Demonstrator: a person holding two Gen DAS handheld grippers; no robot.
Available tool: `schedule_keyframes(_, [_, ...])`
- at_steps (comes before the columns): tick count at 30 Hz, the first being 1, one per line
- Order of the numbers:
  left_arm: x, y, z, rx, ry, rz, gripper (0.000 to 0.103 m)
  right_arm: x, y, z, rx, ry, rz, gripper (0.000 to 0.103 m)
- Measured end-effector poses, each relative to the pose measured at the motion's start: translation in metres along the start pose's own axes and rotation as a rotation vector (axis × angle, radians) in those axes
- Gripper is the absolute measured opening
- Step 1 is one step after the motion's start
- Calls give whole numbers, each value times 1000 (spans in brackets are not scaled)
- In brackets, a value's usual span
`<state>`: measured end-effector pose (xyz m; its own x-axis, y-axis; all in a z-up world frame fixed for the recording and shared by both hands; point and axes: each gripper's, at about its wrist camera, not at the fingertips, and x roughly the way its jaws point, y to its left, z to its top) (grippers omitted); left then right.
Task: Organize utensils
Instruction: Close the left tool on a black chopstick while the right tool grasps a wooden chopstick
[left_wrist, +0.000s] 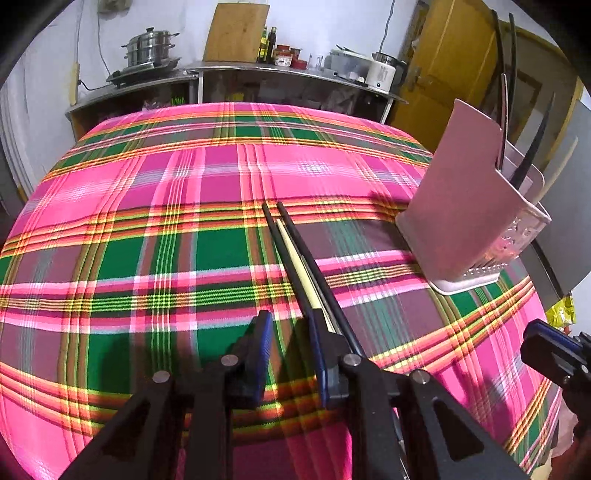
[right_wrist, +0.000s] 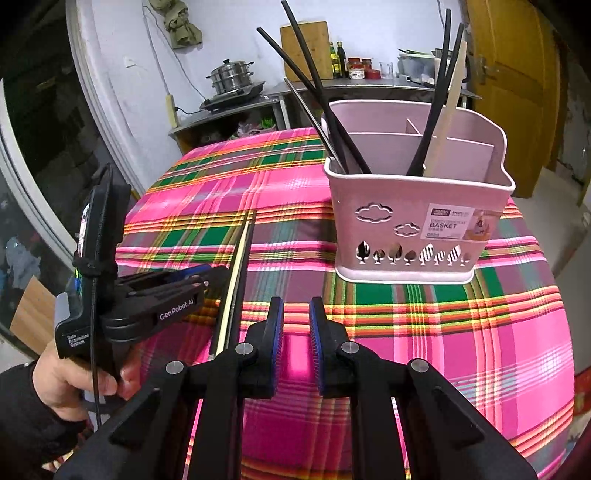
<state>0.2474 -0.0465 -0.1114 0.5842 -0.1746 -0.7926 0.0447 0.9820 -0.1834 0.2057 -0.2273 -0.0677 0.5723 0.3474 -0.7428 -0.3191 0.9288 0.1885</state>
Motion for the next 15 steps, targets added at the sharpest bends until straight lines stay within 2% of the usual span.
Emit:
schedule_keyframes(6, [2,0,4,-18,10,-1,21,0,2,0,-1,2,0,15])
schedule_keyframes(11, [10,-9,8,26,-11,24,27,1,4,-1,-1,7,-1,14])
schedule_keyframes(15, [12,-14,8,54,-19,44,28,1,4,-1,-3,7,-6,14])
